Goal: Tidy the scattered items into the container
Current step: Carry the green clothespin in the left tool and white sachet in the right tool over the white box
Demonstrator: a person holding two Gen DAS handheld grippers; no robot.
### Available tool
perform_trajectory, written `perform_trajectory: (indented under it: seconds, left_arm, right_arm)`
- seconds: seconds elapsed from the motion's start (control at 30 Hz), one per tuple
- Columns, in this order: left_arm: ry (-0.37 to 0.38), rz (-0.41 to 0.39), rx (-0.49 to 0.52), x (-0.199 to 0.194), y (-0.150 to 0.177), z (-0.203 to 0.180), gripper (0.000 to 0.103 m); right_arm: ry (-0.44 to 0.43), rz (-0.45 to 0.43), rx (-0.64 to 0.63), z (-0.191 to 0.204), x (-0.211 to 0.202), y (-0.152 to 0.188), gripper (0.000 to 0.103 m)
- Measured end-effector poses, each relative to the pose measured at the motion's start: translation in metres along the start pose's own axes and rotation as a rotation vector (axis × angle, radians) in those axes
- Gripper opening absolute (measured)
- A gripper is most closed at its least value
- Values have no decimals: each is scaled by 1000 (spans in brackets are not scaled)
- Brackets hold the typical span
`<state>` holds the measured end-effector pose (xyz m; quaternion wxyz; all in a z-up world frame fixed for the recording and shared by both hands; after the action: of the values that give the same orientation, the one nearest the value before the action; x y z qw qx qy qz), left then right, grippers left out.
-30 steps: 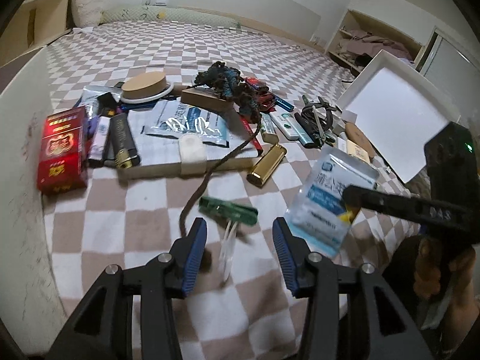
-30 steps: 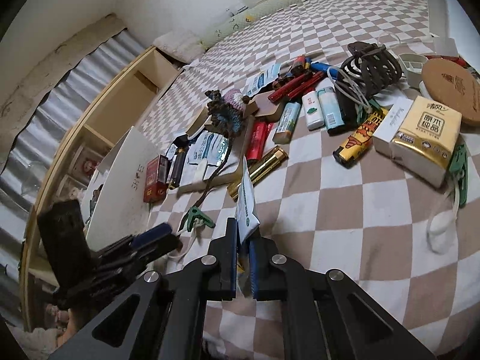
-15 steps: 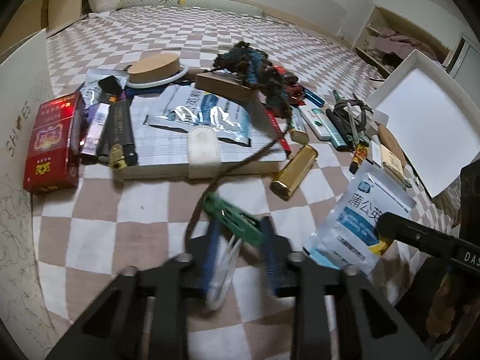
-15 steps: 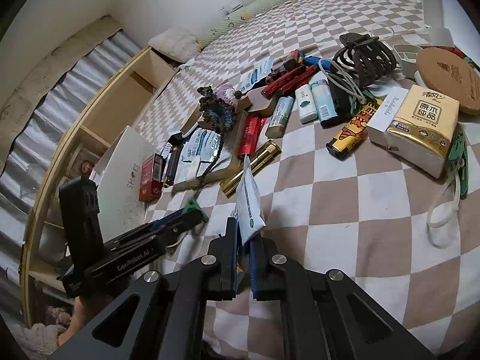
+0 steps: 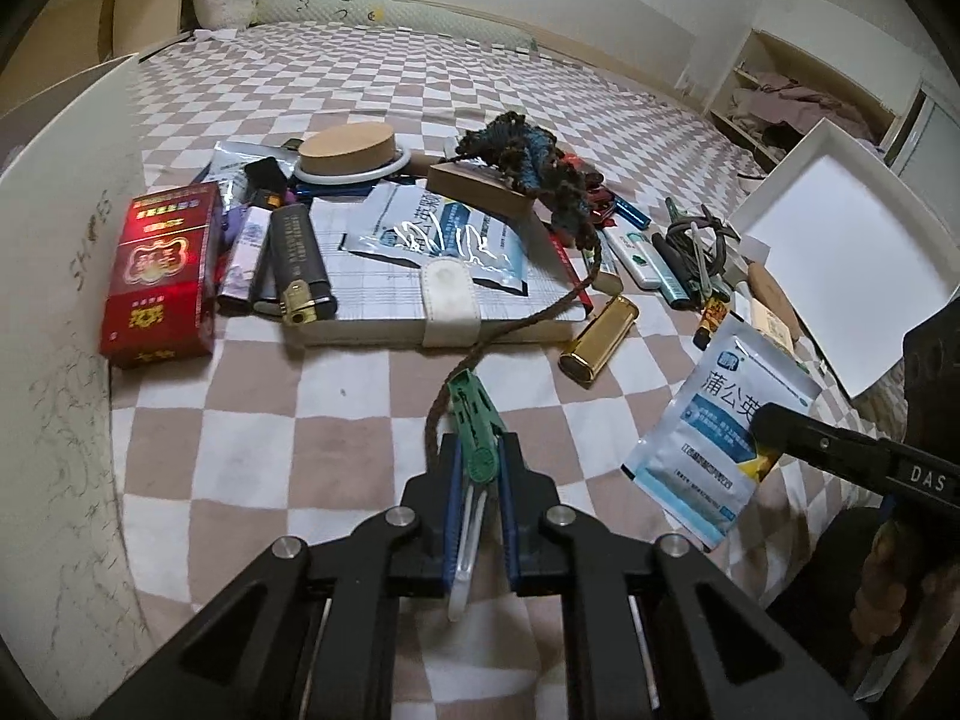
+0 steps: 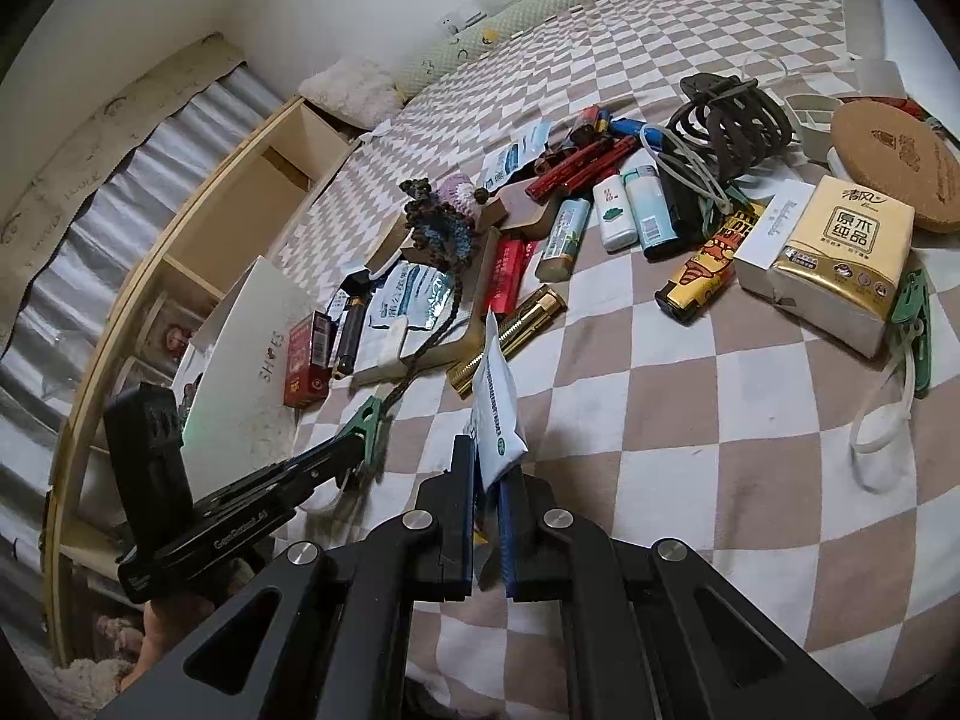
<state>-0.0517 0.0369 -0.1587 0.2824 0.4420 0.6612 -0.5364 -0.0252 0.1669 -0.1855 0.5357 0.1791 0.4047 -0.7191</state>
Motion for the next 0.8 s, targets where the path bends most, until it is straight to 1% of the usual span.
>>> perform_trajectory:
  seconds: [0.17, 0.43, 0.57, 0.8]
  left_arm:
    - [10, -34, -6, -14, -3, 0, 12]
    - [15, -102, 24, -42, -9, -6, 12]
    - [23, -137, 29, -58, -11, -8, 12]
    - [7, -215, 23, -90, -16, -2, 12]
  right_arm:
    - [5, -21, -1, 6, -8, -2, 8]
    - [14, -75, -40, 26, -23, -12, 8]
    - [5, -101, -63, 39, -31, -18, 8]
    - [-23, -140, -117, 69, -39, -30, 8]
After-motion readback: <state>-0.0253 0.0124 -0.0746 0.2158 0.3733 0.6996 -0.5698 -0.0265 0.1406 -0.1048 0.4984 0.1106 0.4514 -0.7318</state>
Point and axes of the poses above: each gripper's, at about its wrist camera, not at the fingertips, and x roughly the way its jaws point, z to its left, y to its underside, the point moved 2 cm from there along x, roughly the way its jaws point, and after that the axes turned 7 degrees about z, right-handed, at the moved point
